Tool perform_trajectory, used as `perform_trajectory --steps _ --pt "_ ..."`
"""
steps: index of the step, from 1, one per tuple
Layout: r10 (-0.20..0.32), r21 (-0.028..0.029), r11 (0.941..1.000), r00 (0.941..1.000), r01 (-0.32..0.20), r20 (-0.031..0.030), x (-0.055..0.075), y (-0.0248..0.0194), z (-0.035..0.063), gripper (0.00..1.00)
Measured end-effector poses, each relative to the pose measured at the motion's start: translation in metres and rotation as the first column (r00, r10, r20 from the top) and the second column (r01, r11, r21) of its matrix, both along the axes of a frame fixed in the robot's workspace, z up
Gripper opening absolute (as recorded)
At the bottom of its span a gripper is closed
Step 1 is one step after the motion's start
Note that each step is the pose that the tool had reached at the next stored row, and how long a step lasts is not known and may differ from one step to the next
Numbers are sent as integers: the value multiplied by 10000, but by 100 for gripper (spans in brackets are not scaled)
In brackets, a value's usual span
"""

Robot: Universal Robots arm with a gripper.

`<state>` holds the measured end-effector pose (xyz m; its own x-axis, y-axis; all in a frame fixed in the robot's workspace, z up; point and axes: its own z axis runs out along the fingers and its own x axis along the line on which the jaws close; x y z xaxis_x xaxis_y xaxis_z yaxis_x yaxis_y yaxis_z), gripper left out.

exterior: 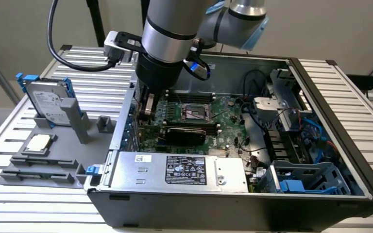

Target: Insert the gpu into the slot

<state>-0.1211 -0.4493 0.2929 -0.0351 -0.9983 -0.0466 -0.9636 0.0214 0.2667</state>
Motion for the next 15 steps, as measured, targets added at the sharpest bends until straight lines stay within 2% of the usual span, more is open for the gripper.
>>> perform_trajectory --steps 6,11,15 --pt "0 3 10000 9998 0 -176 0 6 -1 11" --pt "1 -2 10000 9994 -1 -347 1 12 0 11" --pt "-4 -4 10000 9991 4 -422 -2 13 2 11"
